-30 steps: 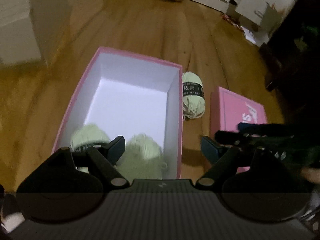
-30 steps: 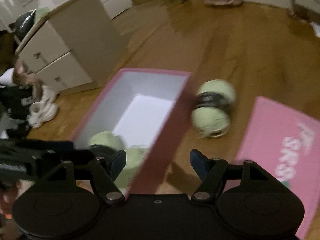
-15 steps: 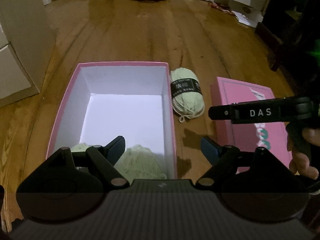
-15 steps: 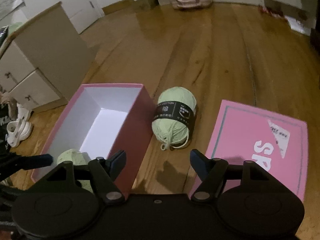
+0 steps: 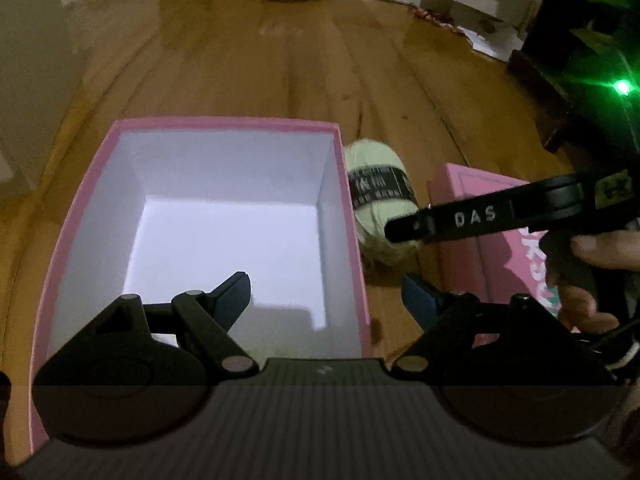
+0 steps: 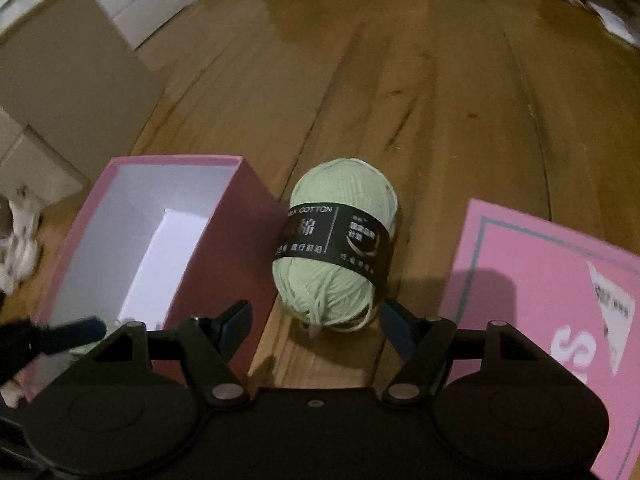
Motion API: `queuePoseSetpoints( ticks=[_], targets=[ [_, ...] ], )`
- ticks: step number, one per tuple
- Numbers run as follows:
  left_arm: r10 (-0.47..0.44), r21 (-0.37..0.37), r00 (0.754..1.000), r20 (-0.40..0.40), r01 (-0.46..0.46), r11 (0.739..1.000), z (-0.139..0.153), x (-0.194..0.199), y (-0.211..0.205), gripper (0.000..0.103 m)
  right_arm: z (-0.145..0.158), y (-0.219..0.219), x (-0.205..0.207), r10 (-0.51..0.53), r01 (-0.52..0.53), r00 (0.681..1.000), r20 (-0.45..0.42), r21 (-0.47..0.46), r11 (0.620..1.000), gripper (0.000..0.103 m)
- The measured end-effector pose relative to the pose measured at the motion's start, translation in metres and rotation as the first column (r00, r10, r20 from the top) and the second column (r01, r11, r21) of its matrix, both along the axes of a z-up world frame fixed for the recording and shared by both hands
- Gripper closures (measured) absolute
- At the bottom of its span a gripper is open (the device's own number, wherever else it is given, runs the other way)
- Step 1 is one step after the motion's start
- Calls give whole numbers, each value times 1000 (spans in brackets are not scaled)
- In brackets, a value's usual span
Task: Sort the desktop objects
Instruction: 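Close the right tool around the last yarn ball's label band, then lift the yarn ball, lower it into the box, open the right tool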
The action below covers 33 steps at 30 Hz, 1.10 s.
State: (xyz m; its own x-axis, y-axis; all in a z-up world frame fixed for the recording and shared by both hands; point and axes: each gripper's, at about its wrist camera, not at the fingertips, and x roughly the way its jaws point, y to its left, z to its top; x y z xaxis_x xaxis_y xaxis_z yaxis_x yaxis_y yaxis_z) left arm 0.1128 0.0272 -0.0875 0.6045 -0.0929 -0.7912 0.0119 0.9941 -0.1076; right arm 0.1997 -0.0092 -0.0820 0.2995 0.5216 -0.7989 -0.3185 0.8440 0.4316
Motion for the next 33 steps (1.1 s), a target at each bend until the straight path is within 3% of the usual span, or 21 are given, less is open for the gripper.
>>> queuePoseSetpoints(
  ticks=[3,7,12,16,23,33],
  targets=[
    [-6,49,1000,-4,6,999,-2,10,-1,20,-4,7,9,12,-12,1000,-10,-12,1000,27],
    [-8,4,1000,-11,8,1000,-1,15,1,20,-9,17,19,-3,3,1000,-10,-51,999,27],
    [-12,43,1000,-12,12,999,-3,15,1,20,-14,28,24,10,-10,1000,9,-82,997,27],
    [11,6,999,-35,-11,1000,-7,15,7,20,-17,33,25,22,-19,999,31,-107,994,27],
    [12,4,999,-35,-12,1000,-9,14,10,20,-24,30,32,3,1,999,34,-104,995,26],
    [24,-21,999,-49,-25,999,-12,12,16,20,-16,21,16,9,0,996,88,-96,995,47]
  ],
)
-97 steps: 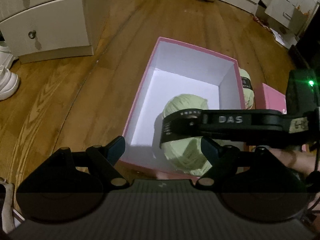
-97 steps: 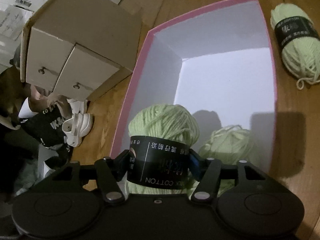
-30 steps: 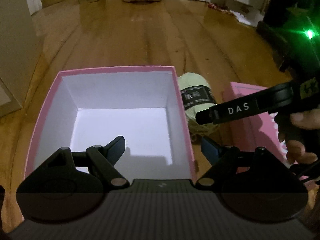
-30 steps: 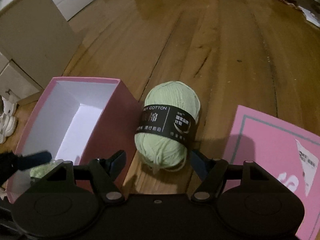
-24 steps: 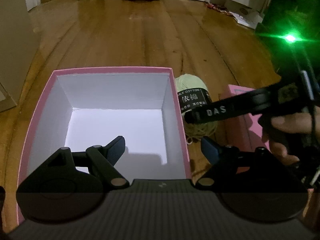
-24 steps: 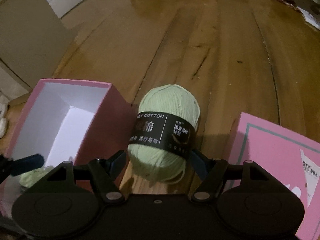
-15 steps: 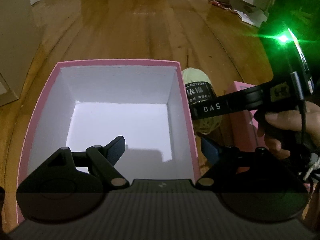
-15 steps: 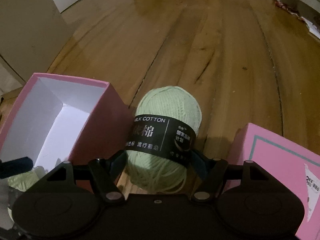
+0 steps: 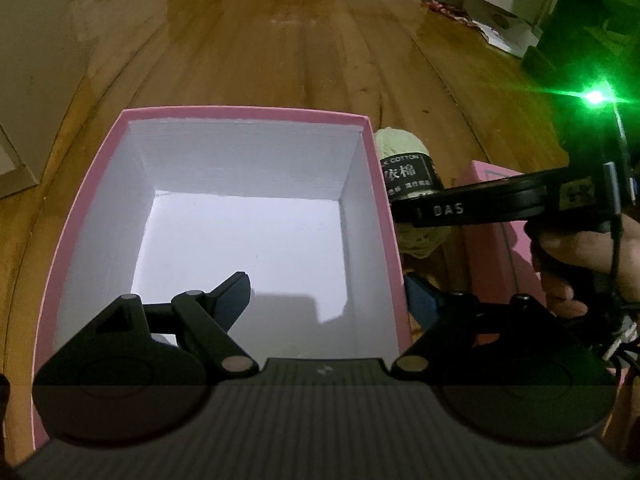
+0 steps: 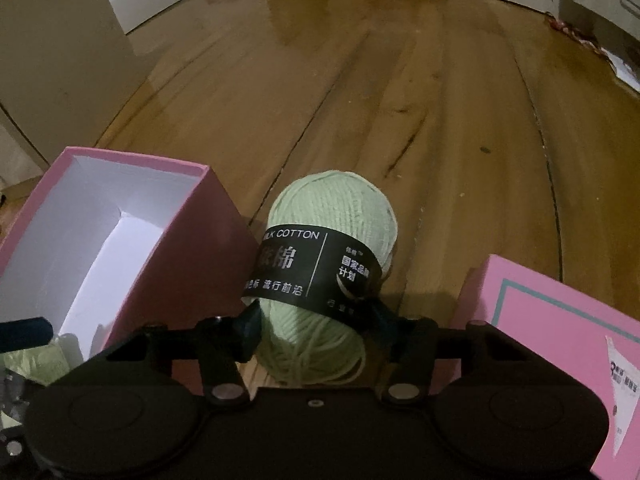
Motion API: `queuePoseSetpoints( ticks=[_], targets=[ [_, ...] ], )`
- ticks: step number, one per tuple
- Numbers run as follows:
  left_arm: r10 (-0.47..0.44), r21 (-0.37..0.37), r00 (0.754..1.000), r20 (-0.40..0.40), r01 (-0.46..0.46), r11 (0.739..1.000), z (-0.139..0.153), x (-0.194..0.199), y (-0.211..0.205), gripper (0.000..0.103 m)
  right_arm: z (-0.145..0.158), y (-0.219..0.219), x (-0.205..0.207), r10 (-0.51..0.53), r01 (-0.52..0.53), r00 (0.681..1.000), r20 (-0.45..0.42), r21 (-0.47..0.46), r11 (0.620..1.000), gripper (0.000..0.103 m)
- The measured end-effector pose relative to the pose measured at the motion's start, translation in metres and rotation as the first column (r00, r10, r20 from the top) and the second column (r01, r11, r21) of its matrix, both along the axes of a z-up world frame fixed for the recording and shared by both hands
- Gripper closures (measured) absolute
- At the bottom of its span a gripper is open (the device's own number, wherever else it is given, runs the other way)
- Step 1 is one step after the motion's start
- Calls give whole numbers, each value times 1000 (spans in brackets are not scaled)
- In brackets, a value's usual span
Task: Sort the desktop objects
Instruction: 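Lift the yarn ball, lower it into the box, open the right tool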
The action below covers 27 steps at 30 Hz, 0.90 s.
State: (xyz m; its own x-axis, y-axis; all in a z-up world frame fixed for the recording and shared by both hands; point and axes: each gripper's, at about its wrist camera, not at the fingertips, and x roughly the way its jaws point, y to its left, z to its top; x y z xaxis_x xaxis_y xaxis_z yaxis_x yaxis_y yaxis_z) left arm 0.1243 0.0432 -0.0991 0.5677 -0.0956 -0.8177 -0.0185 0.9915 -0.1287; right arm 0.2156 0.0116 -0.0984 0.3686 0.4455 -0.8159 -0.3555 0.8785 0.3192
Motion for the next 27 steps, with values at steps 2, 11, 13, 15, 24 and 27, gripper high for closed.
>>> queuePoseSetpoints(
  ticks=[2,11,13,15,24,27],
  targets=[
    [-5,2,1000,6,5,1000,2,-1,1,20,3,-6,-3,-25,25,1000,-5,0,1000,48],
    [-26,-37,999,21,26,999,22,-24,7,19,27,-26,-30,-51,49,998,31,49,998,50],
    [-42,-43,999,16,43,998,27,-29,8,19,33,-25,-43,-19,16,999,48,60,998,50],
    [-38,-45,999,14,39,998,32,-33,11,19,39,-20,-53,1,-4,999,50,52,999,50],
    [29,16,999,-25,-29,999,43,-42,32,17,97,-17,-75,13,-33,981,196,98,995,51],
    [43,53,999,-14,-42,998,47,-47,38,17,114,-14,-80,8,-39,967,254,119,992,52]
  ],
)
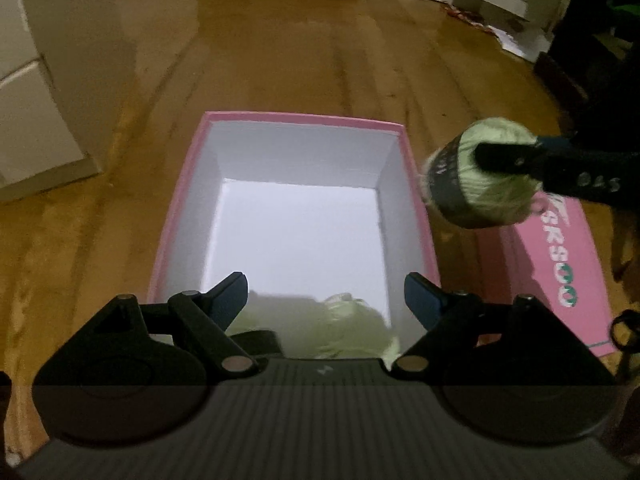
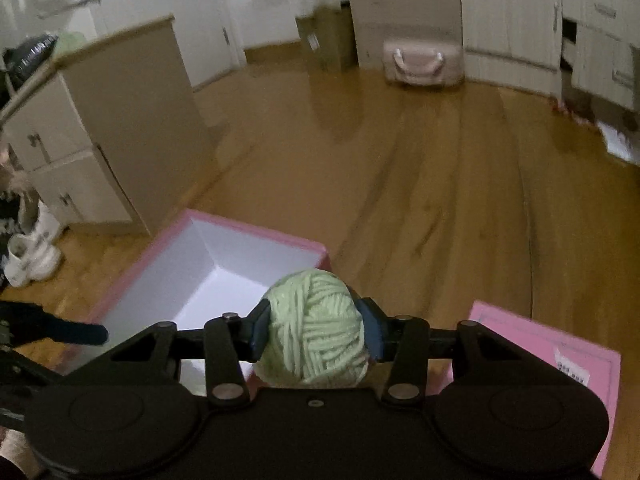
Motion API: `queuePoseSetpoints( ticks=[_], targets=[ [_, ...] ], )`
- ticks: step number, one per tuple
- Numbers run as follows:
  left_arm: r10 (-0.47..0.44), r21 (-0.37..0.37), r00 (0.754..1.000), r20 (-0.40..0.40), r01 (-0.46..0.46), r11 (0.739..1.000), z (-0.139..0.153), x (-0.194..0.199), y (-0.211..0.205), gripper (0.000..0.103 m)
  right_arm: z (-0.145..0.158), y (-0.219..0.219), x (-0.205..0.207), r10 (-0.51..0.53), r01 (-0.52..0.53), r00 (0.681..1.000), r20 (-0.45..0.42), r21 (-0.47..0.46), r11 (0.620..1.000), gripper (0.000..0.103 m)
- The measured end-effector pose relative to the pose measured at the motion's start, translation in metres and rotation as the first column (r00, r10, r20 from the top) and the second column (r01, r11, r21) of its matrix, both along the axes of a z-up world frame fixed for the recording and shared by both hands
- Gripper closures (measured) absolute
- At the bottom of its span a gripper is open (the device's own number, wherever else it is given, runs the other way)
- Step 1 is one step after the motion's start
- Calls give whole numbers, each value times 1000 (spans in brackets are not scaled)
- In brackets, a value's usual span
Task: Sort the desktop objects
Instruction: 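Lift the yarn ball, lower it into the box, open the right tool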
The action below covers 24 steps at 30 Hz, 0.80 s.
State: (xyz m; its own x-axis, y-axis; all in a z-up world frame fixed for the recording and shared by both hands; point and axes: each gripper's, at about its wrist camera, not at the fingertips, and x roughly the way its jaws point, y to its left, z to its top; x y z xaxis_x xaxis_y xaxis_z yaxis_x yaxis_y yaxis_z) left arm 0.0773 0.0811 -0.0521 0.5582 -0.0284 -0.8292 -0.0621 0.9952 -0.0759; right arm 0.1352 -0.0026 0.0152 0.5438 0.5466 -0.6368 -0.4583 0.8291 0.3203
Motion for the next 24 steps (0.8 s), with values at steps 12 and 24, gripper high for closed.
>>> queuePoseSetpoints(
  ticks=[12,24],
  targets=[
    [71,27,997,5,-72,997,6,-13,22,17,28,46,-24,57,-48,978,202,-47,998,58],
    [60,55,998,-10,-60,997,1,-18,20,17,9,79,-27,111,-117,980,167,25,993,62]
  ],
)
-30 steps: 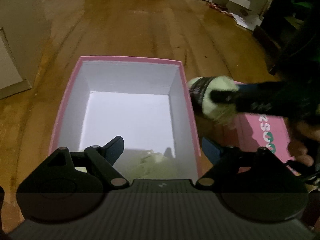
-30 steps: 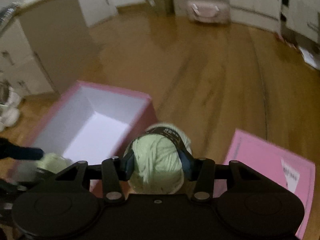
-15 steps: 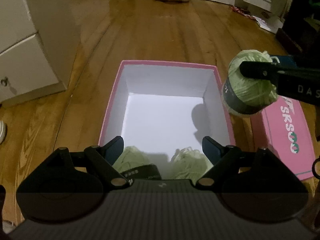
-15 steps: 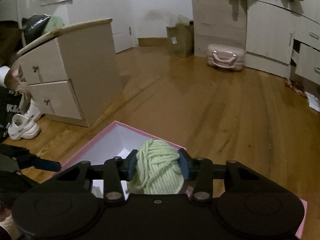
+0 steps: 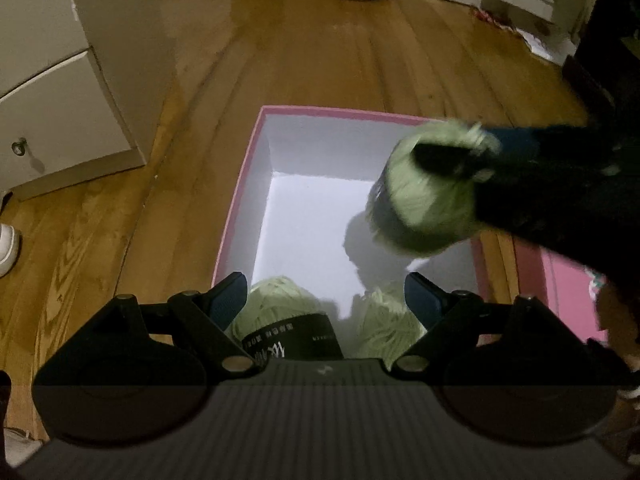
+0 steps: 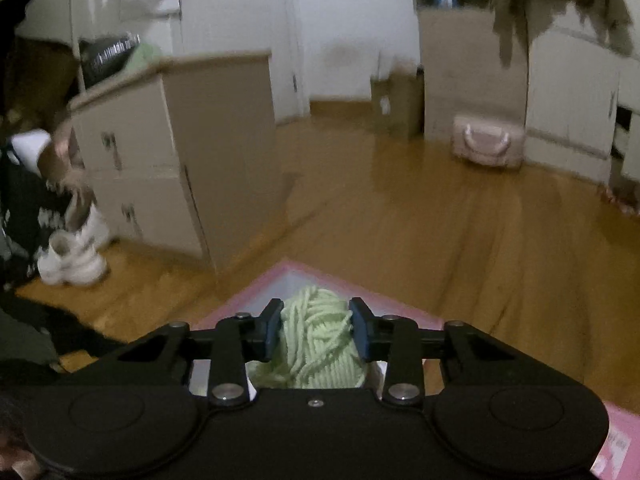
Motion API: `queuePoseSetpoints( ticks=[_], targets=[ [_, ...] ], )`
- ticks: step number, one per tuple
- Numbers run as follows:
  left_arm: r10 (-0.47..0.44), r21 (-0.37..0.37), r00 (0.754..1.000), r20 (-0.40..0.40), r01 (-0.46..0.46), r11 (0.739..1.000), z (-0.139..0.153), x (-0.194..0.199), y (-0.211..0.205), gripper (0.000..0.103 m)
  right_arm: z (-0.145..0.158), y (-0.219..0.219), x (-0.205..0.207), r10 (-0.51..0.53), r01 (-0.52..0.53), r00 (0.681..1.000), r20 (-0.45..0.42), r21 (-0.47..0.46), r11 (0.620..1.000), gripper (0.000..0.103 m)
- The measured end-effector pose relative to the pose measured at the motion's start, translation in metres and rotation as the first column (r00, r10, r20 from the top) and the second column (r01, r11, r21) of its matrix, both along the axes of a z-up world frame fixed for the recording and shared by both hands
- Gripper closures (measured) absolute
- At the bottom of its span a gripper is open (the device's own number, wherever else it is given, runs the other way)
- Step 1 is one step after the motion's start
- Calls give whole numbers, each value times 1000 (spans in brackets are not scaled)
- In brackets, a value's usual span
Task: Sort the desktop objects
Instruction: 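Lift the yarn ball, lower it into the box, open the right tool, then move both tools toward the pink 'SRSOO' lid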
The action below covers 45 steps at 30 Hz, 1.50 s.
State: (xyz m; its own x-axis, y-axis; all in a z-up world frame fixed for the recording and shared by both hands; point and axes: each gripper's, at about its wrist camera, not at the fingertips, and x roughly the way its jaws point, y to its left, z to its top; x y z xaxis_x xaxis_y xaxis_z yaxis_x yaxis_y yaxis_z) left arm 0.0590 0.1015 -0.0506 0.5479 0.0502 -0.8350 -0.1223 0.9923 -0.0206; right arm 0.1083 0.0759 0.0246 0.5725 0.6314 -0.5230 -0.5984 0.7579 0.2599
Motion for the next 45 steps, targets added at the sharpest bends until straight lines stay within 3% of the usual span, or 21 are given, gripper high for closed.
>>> queuePoseSetpoints(
  ticks=[6,16,20,23,27,32,35,38,40,43,45],
  targets=[
    [-5,-1,1000,-15,5,1000,-4,1,-3,17,-28,9,7,21,-23,994,-106,-11,1000,68],
    [11,-13,1000,-16,-11,1000,-5,0,0,17,-29,6,8,17,-16,985,-171,6,1000,63],
    [13,-30,1000,-19,-14,999,-6,-1,1,17,-27,-5,12,-17,20,980,-198,13,1000,57],
    [12,-58,999,-31,-14,998,-5,-1,1,17,-25,-19,16,-48,55,961,-273,18,998,54],
    [5,-70,999,-37,-8,998,5,-4,-7,17,-12,-43,10,-86,85,938,-336,-17,996,33],
    [-3,-230,996,-91,-18,973,20,-8,-37,17,4,-95,-6,-156,139,931,-330,-75,987,28],
    [-38,-313,979,-198,-27,949,28,-4,-68,17,8,-132,-13,-203,171,910,-363,-118,978,27],
    [-86,-220,980,-177,46,974,53,-1,-110,17,7,-167,-20,-217,188,888,-406,-110,976,27],
    [-131,-143,984,-118,114,983,70,2,-138,15,6,-187,-23,-236,203,881,-411,-123,971,27],
    [-181,-77,982,-45,177,981,82,4,-172,9,1,-214,-24,-280,237,867,-413,-154,959,25],
    [-228,-53,972,-55,225,973,78,5,-191,8,-4,-230,-23,-299,250,857,-420,-168,953,19]
  ],
)
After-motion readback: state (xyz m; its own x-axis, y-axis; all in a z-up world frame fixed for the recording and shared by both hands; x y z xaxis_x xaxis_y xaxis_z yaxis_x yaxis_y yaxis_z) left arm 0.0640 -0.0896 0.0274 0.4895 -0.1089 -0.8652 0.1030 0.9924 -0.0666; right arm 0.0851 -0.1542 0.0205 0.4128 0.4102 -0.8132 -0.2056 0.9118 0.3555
